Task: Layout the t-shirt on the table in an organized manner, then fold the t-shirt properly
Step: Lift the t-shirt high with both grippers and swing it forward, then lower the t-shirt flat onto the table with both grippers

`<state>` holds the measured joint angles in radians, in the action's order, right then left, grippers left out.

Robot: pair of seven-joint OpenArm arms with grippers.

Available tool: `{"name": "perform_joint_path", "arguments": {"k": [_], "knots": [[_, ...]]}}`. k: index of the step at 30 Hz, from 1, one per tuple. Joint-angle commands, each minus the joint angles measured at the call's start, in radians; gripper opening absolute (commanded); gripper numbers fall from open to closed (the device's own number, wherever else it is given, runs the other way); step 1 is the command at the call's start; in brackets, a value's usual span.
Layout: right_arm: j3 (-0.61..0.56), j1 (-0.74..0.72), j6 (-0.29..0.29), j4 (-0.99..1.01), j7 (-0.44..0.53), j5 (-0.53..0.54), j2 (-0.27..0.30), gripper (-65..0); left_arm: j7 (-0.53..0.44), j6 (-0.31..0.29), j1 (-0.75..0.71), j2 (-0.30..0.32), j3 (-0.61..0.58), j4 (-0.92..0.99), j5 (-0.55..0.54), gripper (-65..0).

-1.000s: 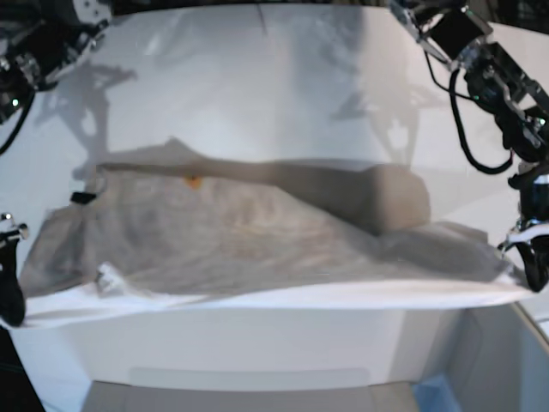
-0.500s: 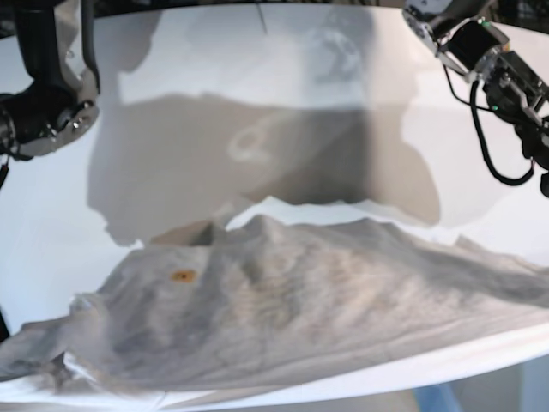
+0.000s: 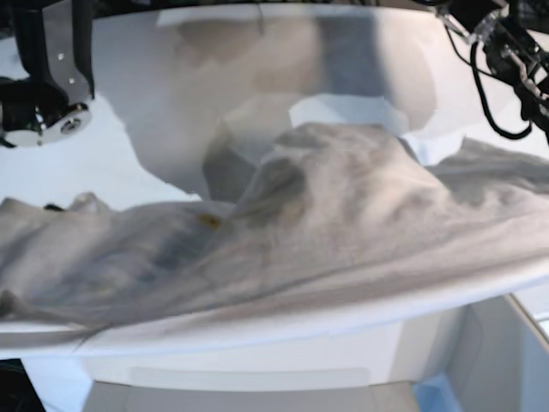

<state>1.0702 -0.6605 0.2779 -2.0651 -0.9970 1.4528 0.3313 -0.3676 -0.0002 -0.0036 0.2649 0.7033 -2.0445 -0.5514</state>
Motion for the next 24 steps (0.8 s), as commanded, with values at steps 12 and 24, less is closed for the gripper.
{"name": "perform_joint_path", "arguments": {"k": [12,24], "knots": [[-0.126,0.057,-0.027,0.105,0.040,-0.237,0.027,-65.0,0.407,0.041,0.040,0.015,-0.075,0.000,-0.017,-65.0],[-0.410,0.124,-0.027,0.535,0.048,-0.613,0.007,-65.0,1.010,0.038,0.348,0.015,-0.242,0.423,-0.014,-65.0]]}}
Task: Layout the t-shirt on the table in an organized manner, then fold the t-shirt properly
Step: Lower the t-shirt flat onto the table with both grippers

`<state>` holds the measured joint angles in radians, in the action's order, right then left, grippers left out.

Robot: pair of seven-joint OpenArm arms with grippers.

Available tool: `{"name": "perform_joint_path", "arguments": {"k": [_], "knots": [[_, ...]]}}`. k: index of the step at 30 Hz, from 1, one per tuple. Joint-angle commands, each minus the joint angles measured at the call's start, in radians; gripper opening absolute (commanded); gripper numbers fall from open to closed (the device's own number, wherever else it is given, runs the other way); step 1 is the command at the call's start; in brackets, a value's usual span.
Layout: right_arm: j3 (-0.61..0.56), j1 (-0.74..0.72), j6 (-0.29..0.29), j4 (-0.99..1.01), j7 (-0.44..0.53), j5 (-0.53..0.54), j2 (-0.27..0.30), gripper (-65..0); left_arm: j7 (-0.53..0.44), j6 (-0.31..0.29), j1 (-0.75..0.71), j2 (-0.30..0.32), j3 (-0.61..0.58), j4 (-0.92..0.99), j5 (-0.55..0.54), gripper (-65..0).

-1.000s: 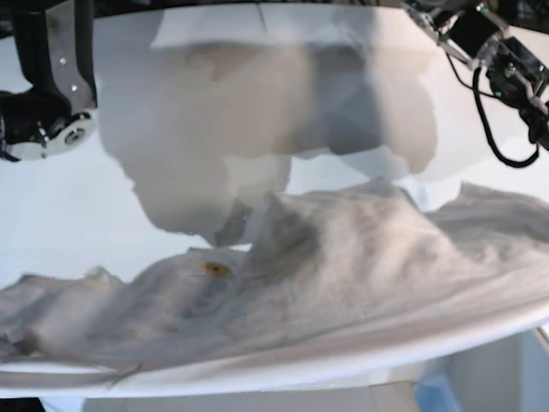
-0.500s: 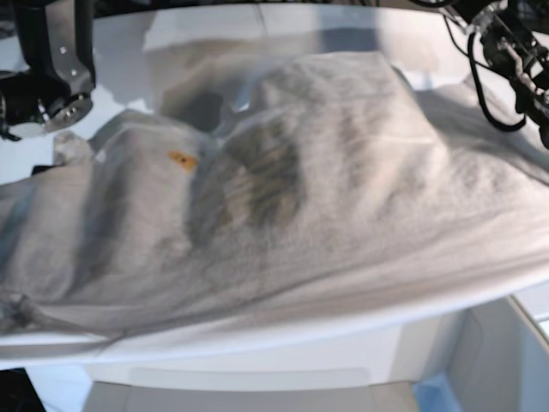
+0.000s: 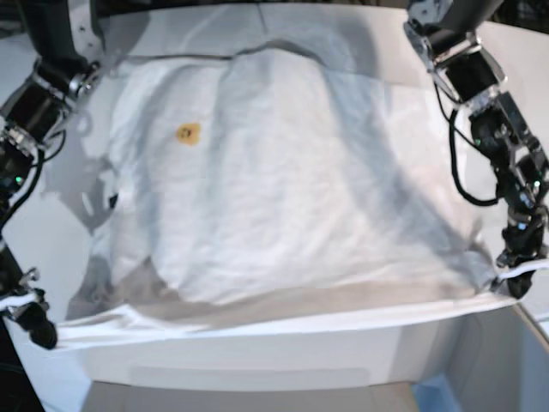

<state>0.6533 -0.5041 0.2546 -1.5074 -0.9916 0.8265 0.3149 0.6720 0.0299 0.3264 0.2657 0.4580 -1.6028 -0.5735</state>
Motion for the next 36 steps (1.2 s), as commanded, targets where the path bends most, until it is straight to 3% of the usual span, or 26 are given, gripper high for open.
{"name": "perform_joint_path", "arguments": {"k": [1,5,10,14,16,17,18,21,23,25,30,32,36], "knots": [[0.000,-0.034,-0.004,0.017,0.046,-0.019,0.019,-65.0,-0.030,0.008,0.038,0.014,-0.018,0.058,0.008,-65.0],[-0.048,-0.047,-0.005,0.198,0.089,-0.103,0.017,-65.0,-0.050,0.008,0.142,0.062,-0.140,0.325,0.008,-65.0],[-0.117,-0.057,-0.005,0.422,0.178,-0.180,0.017,-65.0,-0.263,0.008,0.204,0.086,-0.319,0.579,0.008,-65.0],[-0.203,-0.136,-0.007,0.629,0.333,-0.255,0.023,-65.0,-0.416,0.008,0.313,0.106,-0.473,0.842,0.008,-65.0],[-0.237,-0.199,-0.007,0.756,0.477,-0.296,0.023,-65.0,-0.518,0.008,0.400,0.108,-0.548,1.004,0.008,-64.3],[-0.246,-0.227,-0.007,0.822,0.546,-0.318,0.023,-65.0,-0.567,0.008,0.439,0.106,-0.581,1.073,0.008,-60.5],[-0.255,-0.262,-0.007,0.893,0.607,-0.336,0.023,-62.8,-0.622,0.008,0.475,0.103,-0.621,1.146,0.008,-54.2],[-0.277,-0.313,-0.007,0.976,0.656,-0.355,0.023,-44.6,-0.706,0.011,0.529,0.085,-0.715,1.218,0.008,-34.7],[-0.295,-0.314,-0.001,0.960,0.658,-0.356,0.022,-32.3,-0.708,0.012,0.534,0.085,-0.761,1.220,0.008,-28.6],[-0.326,-0.310,-0.001,0.914,0.658,-0.356,0.020,-20.1,-0.710,0.012,0.534,0.085,-0.805,1.203,0.008,-30.3],[-0.330,-0.270,-0.005,0.836,0.658,-0.356,0.023,-4.0,-0.706,0.012,0.526,0.085,-0.816,1.166,0.007,-31.4],[-0.329,-0.255,-0.005,0.816,0.658,-0.356,0.023,-0.5,-0.706,0.012,0.512,0.085,-0.816,1.166,0.007,-31.4],[-0.338,-0.213,-0.007,0.778,0.655,-0.361,0.023,0.0,-0.706,0.012,0.489,0.086,-0.816,1.132,0.007,-31.5]]}}
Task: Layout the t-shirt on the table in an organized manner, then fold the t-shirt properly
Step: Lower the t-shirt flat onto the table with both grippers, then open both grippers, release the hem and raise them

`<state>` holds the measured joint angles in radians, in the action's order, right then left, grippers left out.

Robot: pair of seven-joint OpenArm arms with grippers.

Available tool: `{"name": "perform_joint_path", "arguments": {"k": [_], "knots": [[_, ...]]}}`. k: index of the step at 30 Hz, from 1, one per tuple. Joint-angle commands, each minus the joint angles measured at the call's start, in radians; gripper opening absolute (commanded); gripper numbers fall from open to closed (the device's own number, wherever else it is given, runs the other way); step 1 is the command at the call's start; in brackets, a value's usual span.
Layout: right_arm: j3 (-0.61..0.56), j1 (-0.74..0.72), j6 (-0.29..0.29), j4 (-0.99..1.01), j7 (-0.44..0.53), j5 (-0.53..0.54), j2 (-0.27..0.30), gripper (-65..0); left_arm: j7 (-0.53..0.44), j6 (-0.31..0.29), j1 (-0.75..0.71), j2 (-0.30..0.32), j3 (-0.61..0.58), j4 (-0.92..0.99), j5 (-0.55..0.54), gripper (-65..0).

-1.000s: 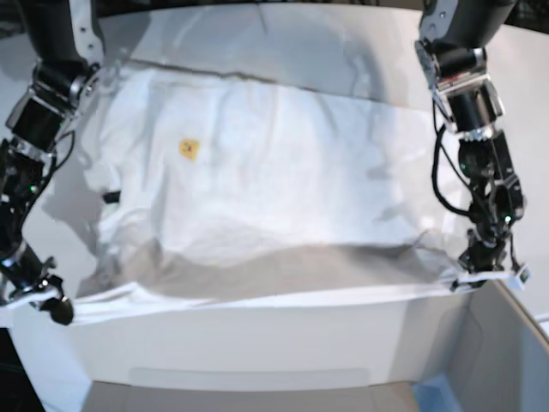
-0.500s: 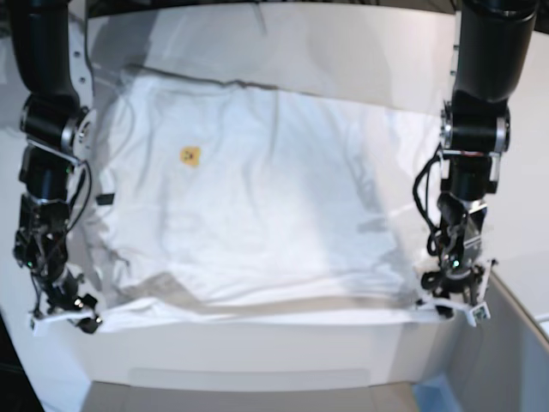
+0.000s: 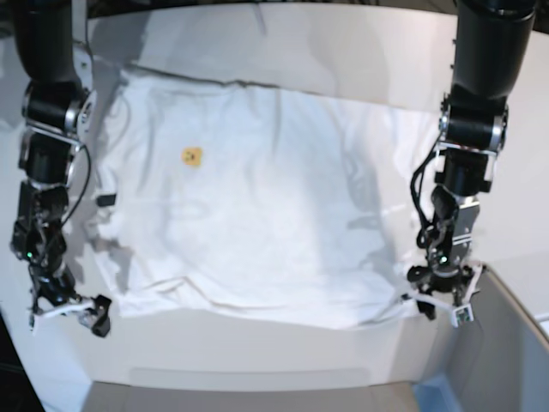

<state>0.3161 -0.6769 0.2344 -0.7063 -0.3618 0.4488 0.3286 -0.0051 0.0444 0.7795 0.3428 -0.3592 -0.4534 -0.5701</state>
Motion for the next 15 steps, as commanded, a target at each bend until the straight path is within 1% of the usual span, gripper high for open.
{"name": "perform_joint_path", "arguments": {"k": [1,3,5,6,7,9,10,12,13,14,15], "knots": [[-0.002,-0.027,0.013,-0.036,0.024,0.017,0.010,0.0,-0.028,-0.002,0.024,0.009,0.001,-0.032,0.003,-31.5],[-0.016,0.012,0.013,-0.068,0.024,0.015,0.007,0.0,-0.028,-0.002,-0.018,0.025,0.001,-0.072,0.002,-31.5],[-0.082,0.056,0.007,-0.106,0.019,0.015,0.010,0.0,-0.023,-0.002,-0.064,0.049,0.002,-0.120,-0.001,-31.5],[-0.120,0.076,-0.011,-0.125,0.002,0.012,0.011,0.0,-0.009,-0.002,-0.084,0.055,0.002,-0.146,-0.001,-31.5],[-0.166,0.093,-0.048,-0.146,-0.026,-0.008,0.013,0.0,0.015,-0.002,-0.105,0.066,0.004,-0.176,-0.001,-31.5],[-0.259,0.113,-0.155,-0.209,-0.082,-0.095,0.036,0.0,0.076,-0.002,-0.150,0.091,0.024,-0.253,-0.001,-31.5],[-0.291,0.121,-0.206,-0.233,-0.101,-0.135,0.036,0.0,0.101,-0.002,-0.170,0.097,0.048,-0.292,-0.001,-31.5],[-0.331,0.128,-0.318,-0.287,-0.150,-0.192,0.017,0.0,0.153,-0.002,-0.220,0.098,0.127,-0.379,0.003,-31.5],[-0.331,0.131,-0.367,-0.313,-0.184,-0.207,0.005,0.0,0.181,-0.002,-0.245,0.098,0.174,-0.419,0.003,-31.5],[-0.332,0.135,-0.387,-0.339,-0.211,-0.212,-0.004,0.0,0.201,-0.002,-0.266,0.098,0.214,-0.460,0.003,-31.5],[-0.335,0.139,-0.389,-0.369,-0.231,-0.209,-0.009,0.0,0.222,-0.002,-0.285,0.097,0.243,-0.499,0.003,-31.5]]}}
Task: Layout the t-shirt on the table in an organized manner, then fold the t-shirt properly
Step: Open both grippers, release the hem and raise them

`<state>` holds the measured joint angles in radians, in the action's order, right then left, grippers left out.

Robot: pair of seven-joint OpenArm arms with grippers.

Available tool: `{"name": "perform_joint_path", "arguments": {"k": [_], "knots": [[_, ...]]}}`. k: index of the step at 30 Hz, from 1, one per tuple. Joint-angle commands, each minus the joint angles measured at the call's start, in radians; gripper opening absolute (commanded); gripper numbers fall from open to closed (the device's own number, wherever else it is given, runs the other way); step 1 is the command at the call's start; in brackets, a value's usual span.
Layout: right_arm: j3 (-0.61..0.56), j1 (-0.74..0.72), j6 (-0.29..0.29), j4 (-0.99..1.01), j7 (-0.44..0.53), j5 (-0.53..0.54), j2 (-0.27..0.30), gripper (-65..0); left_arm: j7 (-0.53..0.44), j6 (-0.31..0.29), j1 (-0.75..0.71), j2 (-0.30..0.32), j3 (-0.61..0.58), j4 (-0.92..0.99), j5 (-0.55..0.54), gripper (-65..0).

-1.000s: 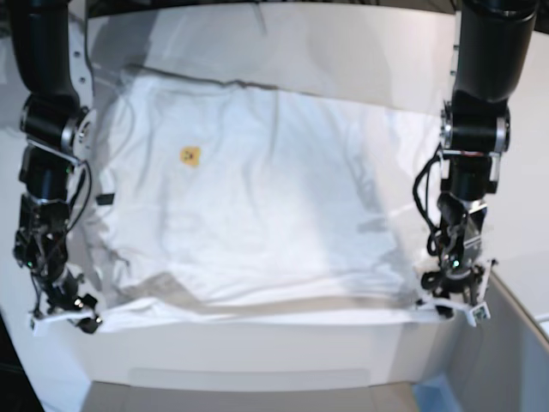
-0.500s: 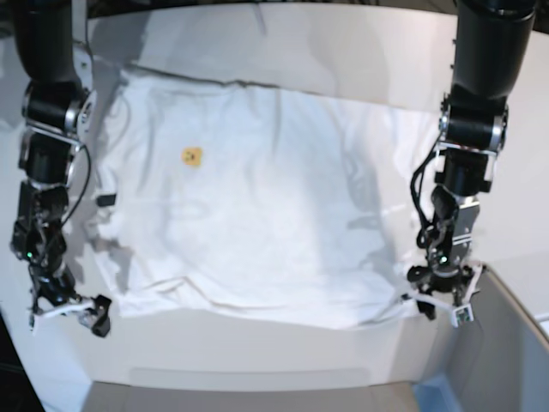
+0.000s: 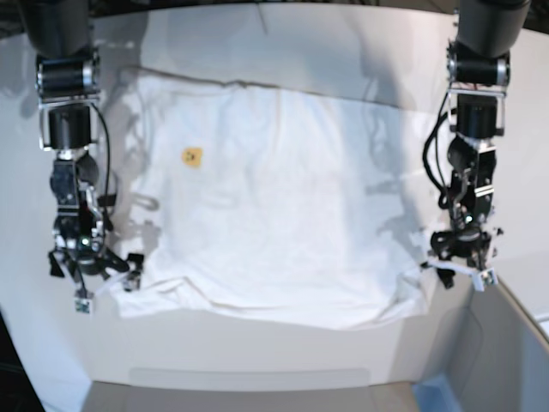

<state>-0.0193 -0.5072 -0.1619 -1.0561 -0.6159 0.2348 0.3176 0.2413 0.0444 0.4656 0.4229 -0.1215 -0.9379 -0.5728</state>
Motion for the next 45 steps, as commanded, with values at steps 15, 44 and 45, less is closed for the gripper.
{"name": "perform_joint_path", "arguments": {"k": [15,44,45], "knots": [[0.005,0.117,0.012,-0.306,-0.118,0.005,-0.008,0.0,0.165,-0.002,-0.225,0.017,0.108,-0.438,0.006,-31.6],[0.000,0.206,0.089,-0.485,-0.155,0.007,0.001,0.0,0.169,-0.002,-0.364,0.015,0.147,-0.556,0.006,-31.6],[0.003,0.206,0.115,-0.484,-0.155,0.007,0.001,0.0,0.169,-0.002,-0.364,0.015,0.147,-0.556,0.006,-31.6]]}}
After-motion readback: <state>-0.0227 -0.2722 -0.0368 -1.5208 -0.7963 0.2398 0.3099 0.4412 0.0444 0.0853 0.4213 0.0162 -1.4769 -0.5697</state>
